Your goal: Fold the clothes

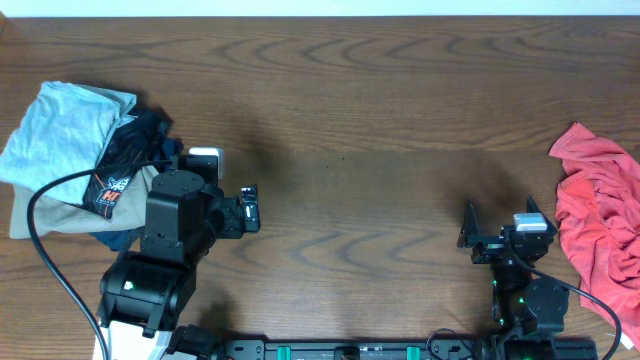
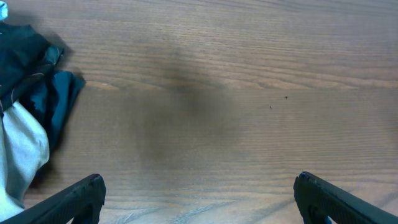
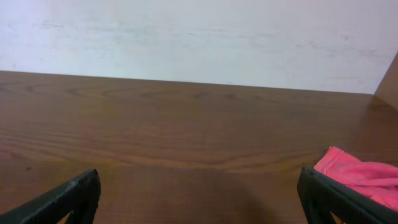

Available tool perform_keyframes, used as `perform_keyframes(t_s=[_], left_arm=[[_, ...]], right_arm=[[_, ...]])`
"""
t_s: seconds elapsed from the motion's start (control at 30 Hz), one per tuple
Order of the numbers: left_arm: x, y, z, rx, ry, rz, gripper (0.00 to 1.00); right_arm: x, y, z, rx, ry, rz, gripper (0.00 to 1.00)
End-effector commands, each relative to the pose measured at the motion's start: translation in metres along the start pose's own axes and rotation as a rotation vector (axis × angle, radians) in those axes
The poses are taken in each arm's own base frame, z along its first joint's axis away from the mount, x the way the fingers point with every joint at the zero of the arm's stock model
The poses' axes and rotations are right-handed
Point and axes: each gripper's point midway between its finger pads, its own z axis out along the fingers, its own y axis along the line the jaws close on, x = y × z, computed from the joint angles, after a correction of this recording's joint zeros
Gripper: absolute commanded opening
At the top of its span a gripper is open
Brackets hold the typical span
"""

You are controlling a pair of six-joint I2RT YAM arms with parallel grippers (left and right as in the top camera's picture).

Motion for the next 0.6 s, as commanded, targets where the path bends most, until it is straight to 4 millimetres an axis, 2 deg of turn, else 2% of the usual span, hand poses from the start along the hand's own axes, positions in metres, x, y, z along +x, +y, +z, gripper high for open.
perform_keyframes(t_s=[0.0,0.43,0.57], left_arm=[[0.0012,0.0003,0.0007,-0.003,0.002,0.012,0.98],[0.0003,0.0001,-0.0025,0.0,-0.012,0.011,0.98],[0.0081,0.004,-0.0092,0.001,-0.041,0.006,0.98]], right_arm=[[0.0005,-0.0022,-0.0003,0.011,0.0,-0.014,0.99],[0.0005,-0.0022,-0.0003,0.011,0.0,-0.014,0.99],[0.0005,-0.0022,-0.0003,0.011,0.0,-0.014,0.99]])
